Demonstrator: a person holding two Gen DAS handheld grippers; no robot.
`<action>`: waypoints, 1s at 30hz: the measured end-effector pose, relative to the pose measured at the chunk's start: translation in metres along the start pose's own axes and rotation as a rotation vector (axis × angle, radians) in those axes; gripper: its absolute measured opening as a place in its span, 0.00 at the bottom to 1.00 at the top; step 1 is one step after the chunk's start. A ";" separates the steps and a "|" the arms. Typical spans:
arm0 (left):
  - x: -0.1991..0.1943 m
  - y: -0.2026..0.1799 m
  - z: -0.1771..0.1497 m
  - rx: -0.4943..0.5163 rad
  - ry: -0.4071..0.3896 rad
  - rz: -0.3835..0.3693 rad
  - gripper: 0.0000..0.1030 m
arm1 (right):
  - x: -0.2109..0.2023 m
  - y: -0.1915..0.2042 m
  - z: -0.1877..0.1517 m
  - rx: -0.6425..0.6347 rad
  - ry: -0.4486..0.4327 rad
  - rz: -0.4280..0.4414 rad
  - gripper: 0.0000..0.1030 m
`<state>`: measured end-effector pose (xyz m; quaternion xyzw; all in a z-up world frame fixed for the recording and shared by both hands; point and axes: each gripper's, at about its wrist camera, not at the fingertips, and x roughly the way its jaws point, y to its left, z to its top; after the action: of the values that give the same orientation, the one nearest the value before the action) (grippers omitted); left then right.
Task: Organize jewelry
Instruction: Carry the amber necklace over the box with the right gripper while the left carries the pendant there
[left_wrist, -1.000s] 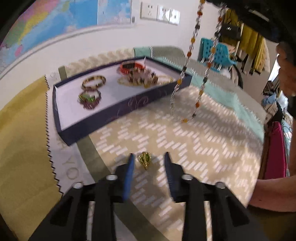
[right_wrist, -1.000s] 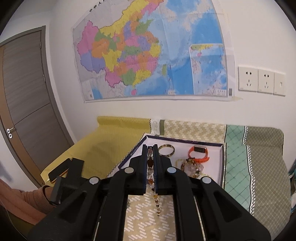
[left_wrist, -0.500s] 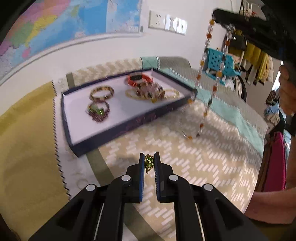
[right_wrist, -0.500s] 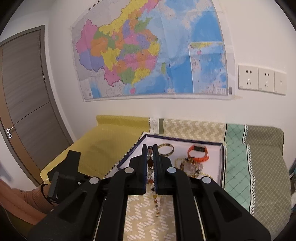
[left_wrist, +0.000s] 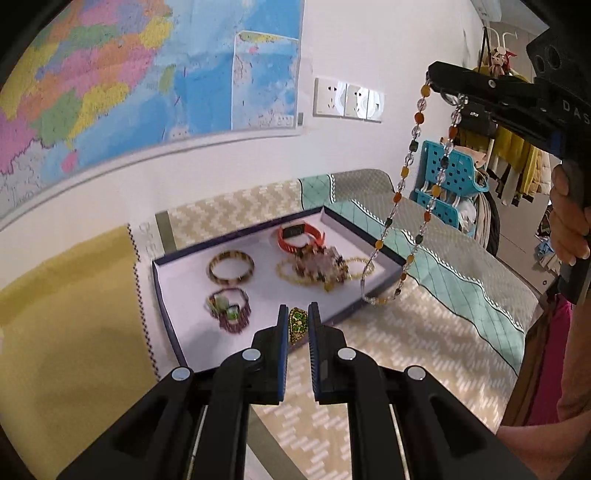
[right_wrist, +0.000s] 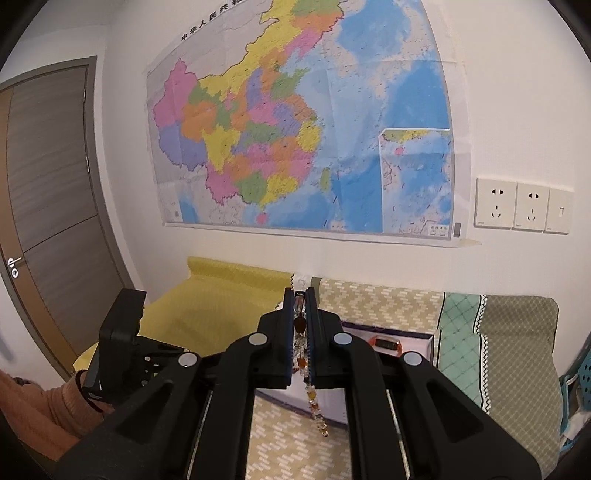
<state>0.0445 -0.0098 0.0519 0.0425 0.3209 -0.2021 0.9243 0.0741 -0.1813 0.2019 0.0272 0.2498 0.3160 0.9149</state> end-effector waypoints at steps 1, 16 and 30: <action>0.001 0.001 0.003 -0.001 -0.002 0.002 0.08 | 0.002 -0.001 0.002 0.000 0.001 -0.003 0.06; 0.023 0.023 0.019 -0.043 0.016 0.030 0.09 | 0.042 -0.031 0.007 0.049 0.038 -0.040 0.06; 0.039 0.032 0.024 -0.060 0.038 0.052 0.09 | 0.063 -0.045 0.001 0.085 0.066 -0.054 0.06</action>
<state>0.0989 0.0014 0.0455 0.0270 0.3432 -0.1676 0.9238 0.1425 -0.1805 0.1657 0.0489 0.2938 0.2808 0.9124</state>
